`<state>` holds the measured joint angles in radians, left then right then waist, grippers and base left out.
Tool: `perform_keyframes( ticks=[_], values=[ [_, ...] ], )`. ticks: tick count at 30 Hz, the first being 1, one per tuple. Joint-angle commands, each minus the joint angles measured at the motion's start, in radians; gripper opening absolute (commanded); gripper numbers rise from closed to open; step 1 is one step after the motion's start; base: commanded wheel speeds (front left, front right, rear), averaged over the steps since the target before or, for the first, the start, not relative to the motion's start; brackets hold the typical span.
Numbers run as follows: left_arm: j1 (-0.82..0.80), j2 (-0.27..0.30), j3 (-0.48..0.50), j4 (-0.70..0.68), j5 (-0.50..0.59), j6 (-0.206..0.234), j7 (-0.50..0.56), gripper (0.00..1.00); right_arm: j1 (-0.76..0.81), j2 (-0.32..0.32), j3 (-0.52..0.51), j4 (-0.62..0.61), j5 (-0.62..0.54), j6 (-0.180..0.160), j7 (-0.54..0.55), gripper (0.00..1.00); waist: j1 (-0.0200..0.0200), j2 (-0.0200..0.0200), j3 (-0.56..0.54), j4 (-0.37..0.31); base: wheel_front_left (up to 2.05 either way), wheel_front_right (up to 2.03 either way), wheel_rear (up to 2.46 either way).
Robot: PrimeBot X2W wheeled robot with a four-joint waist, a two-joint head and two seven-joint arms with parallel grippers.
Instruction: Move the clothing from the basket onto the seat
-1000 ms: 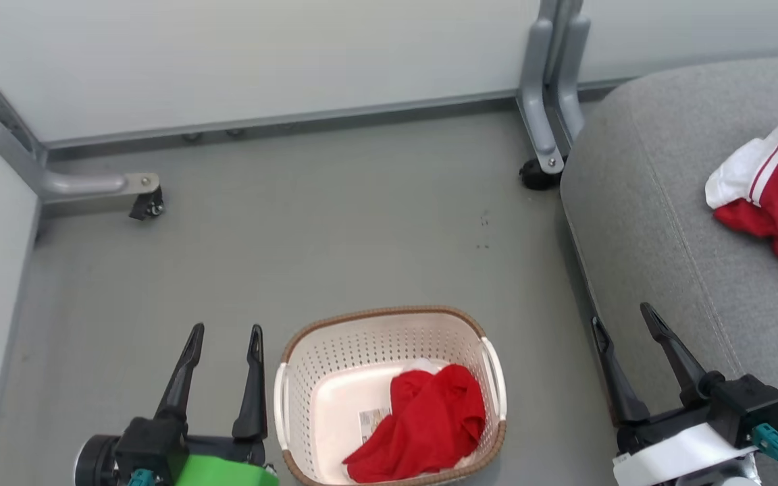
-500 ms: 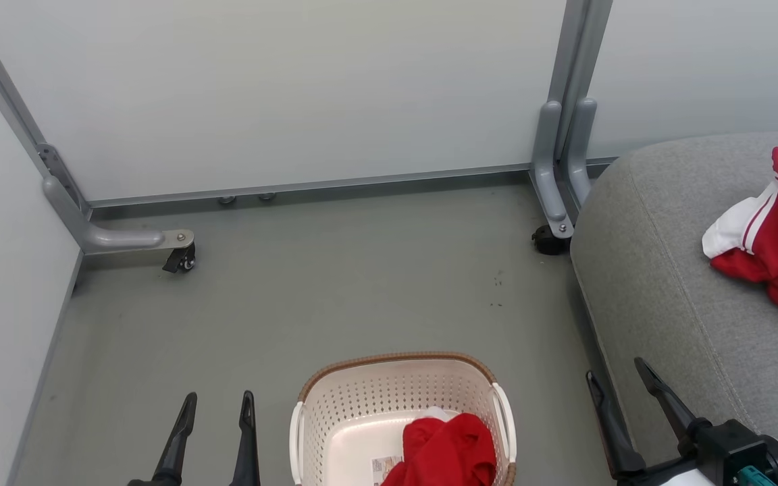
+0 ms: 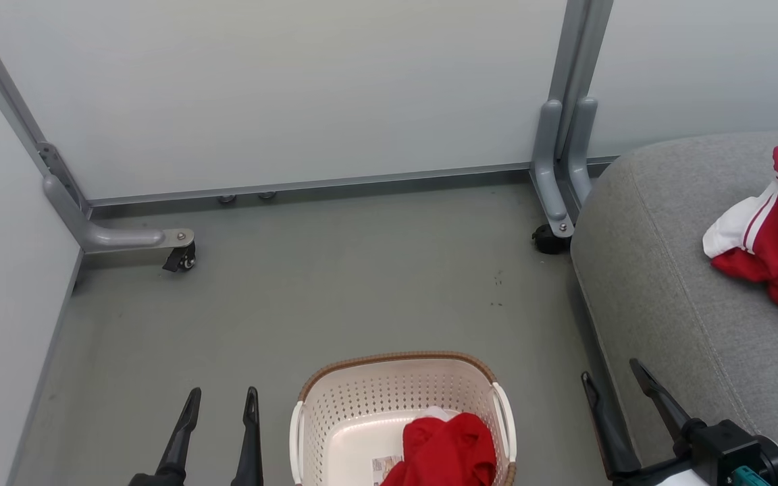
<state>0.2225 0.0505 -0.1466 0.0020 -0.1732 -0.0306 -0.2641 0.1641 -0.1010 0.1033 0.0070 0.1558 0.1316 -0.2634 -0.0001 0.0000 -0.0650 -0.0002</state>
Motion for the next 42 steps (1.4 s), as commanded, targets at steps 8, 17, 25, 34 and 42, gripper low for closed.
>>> perform_keyframes(
  ticks=[8,17,25,34,42],
  values=[
    [-0.018,0.000,0.010,-0.001,0.011,0.004,0.000,1.00,-0.003,-0.001,0.006,0.001,-0.005,-0.002,-0.002,1.00,0.0001,0.0000,0.005,-0.002,0.00,0.00,0.00],
    [-0.006,0.000,0.010,0.007,0.013,-0.008,0.000,1.00,-0.006,-0.007,0.004,0.002,-0.003,-0.002,-0.002,1.00,0.0001,0.0000,0.015,0.000,0.00,0.00,0.00],
    [-0.030,0.000,0.001,0.014,-0.013,-0.031,0.000,1.00,-0.026,0.009,-0.029,-0.009,0.019,-0.002,-0.002,1.00,0.0001,0.0000,0.061,-0.005,0.00,0.00,0.00],
    [-0.168,0.000,-0.031,0.076,-0.004,-0.087,0.000,1.00,-0.135,0.016,-0.074,-0.055,-0.008,-0.002,-0.002,1.00,0.0001,0.0000,0.263,-0.028,0.00,0.00,0.00],
    [-0.377,0.023,-0.071,0.143,0.015,-0.101,0.000,1.00,-0.282,0.020,-0.059,-0.079,-0.024,-0.002,-0.002,1.00,0.0001,0.0000,0.497,-0.068,0.00,0.00,0.00]
  ],
)
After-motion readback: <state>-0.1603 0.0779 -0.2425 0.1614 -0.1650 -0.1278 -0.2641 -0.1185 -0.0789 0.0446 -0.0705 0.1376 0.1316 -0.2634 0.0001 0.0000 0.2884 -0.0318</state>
